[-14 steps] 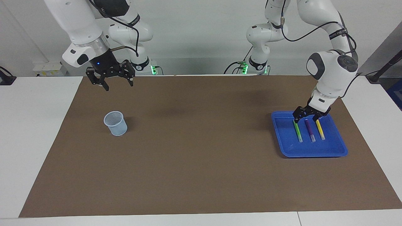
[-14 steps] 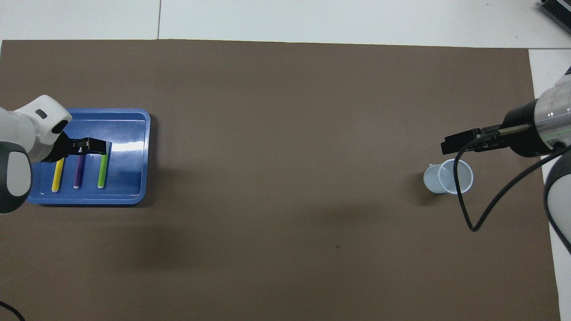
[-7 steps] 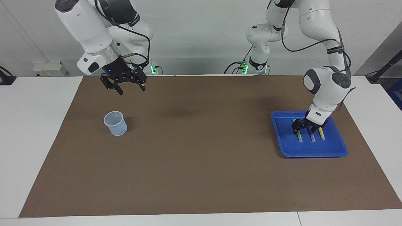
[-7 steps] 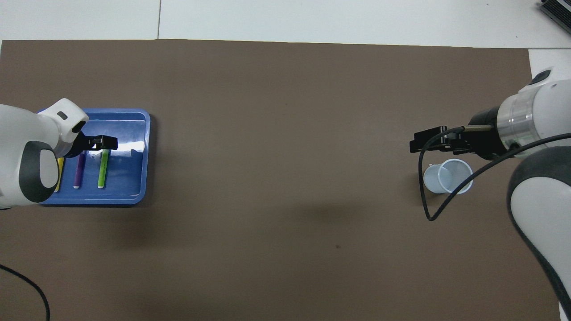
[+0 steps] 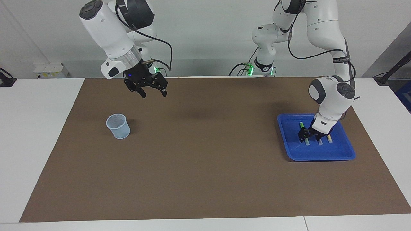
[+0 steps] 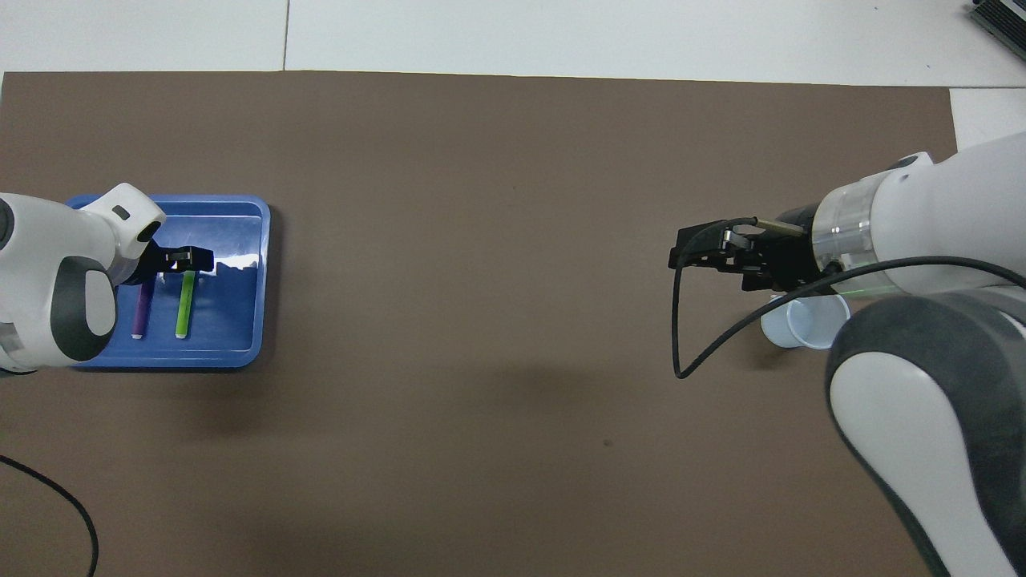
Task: Transfer and insert pens with both arms
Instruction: 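Lift the green pen with the left gripper while the right gripper approaches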
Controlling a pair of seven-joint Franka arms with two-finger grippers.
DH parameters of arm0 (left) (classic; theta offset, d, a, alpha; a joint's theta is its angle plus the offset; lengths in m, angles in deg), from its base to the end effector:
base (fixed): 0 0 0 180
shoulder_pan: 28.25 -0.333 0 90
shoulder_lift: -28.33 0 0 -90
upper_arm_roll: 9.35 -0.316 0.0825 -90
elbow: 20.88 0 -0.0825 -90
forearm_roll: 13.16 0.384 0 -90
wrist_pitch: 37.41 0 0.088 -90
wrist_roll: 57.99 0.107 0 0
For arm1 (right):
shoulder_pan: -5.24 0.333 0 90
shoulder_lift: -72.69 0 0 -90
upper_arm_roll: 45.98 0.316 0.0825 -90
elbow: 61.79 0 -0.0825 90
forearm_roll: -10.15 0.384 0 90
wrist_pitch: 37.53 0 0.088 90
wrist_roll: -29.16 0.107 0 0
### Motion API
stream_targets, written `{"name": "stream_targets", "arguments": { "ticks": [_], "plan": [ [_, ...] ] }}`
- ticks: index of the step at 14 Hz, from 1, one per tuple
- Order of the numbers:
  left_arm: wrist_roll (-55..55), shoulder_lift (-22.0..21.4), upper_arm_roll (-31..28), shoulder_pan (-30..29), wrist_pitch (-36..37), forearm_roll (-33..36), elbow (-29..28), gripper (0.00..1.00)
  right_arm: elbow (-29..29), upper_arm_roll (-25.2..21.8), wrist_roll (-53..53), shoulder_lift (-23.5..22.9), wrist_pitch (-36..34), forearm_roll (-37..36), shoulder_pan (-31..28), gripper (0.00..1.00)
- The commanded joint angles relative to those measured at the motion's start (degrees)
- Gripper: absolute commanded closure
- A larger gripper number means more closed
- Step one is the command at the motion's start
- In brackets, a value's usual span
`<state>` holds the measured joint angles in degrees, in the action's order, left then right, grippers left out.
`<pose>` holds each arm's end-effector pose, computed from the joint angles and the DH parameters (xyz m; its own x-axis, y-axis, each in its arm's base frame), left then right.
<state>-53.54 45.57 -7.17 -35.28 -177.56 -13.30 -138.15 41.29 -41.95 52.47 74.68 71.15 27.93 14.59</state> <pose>0.6000 0.0516 0.3023 0.9950 0.0113 0.0992 0.0108 -0.9999 0.0053 0.5456 0.1533 0.5677 0.9684 -0.2494 -0.0100 -0.2394 -0.9169 -0.3194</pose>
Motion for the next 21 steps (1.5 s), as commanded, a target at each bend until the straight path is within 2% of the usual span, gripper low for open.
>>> {"name": "stream_targets", "arguments": {
  "ticks": [1,4,6,7,17,21],
  "plan": [
    [1.53,0.6,0.11,-0.7,-1.97,-0.74,-0.41,0.35,3.36,0.11,5.15,1.01,5.21,3.22,1.97,0.0],
    [1.53,0.87,0.11,-0.79,-2.5,-0.74,-0.5,0.65,5.11,0.11,7.19,0.13,9.87,3.67,4.52,0.0],
    [1.53,0.87,0.11,-0.79,-2.5,-0.74,-0.5,0.93,5.21,0.11,7.19,-1.36,11.55,3.76,5.49,0.0],
    [1.53,0.87,0.11,-0.7,-2.5,-0.74,-0.5,1.0,5.21,0.11,7.62,-1.81,12.6,3.93,6.37,0.0],
    [0.83,0.87,0.2,0.0,-0.57,-0.74,0.82,1.0,5.29,0.11,11.93,-2.43,14.63,8.5,6.9,0.0],
    [-1.7,-0.53,0.54,0.18,7.67,-0.74,5.12,1.0,5.65,0.11,14.48,-2.6,18.66,11.67,8.39,0.0]
  ]
}}
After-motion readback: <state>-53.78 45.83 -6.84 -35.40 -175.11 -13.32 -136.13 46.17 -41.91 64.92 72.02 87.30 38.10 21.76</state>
